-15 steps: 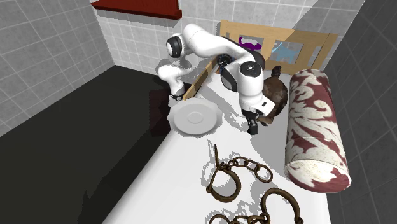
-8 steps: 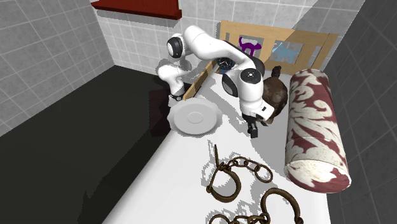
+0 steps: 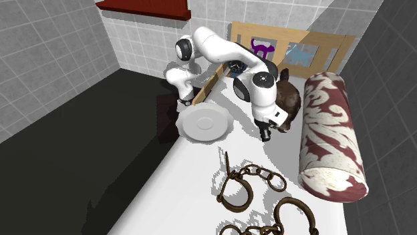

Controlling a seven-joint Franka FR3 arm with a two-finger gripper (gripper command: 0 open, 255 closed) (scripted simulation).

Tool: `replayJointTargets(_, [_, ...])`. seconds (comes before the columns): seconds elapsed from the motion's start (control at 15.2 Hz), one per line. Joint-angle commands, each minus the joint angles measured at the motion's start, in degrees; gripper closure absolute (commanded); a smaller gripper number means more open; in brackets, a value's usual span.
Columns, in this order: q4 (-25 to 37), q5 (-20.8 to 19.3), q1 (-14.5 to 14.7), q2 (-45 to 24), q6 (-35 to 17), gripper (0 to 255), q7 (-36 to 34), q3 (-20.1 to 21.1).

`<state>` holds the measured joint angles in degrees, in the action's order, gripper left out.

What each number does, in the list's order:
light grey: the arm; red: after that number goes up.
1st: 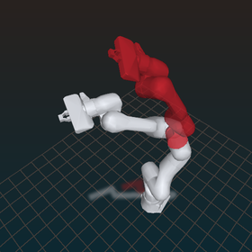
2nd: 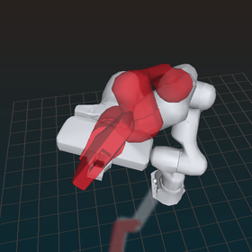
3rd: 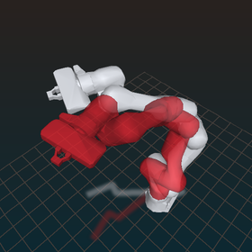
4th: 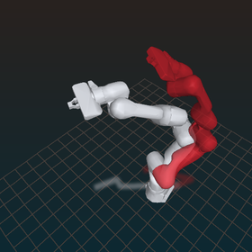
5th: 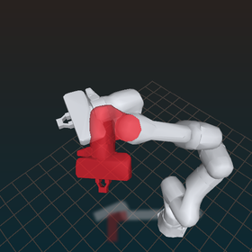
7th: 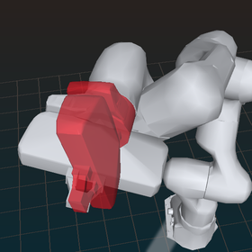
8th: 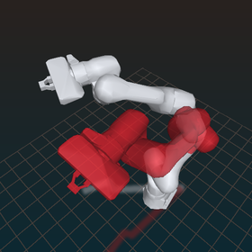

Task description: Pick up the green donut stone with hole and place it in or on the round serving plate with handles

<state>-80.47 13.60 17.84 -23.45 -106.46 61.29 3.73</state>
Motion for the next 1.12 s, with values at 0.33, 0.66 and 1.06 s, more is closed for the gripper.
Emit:
replayJointTargets(0.33, [-0.14,-0.01,-0.01,0.04,-0.07,255,0.01,-0.01])
replayJointTargets(0.66, [2.19,-0.15,-0.04,0.02,2.18,255,-0.51,-0.02])
replayJointTargets(1.06, [7.29,-0.40,-0.09,-0.33,6.81,255,-1.57,-0.02])
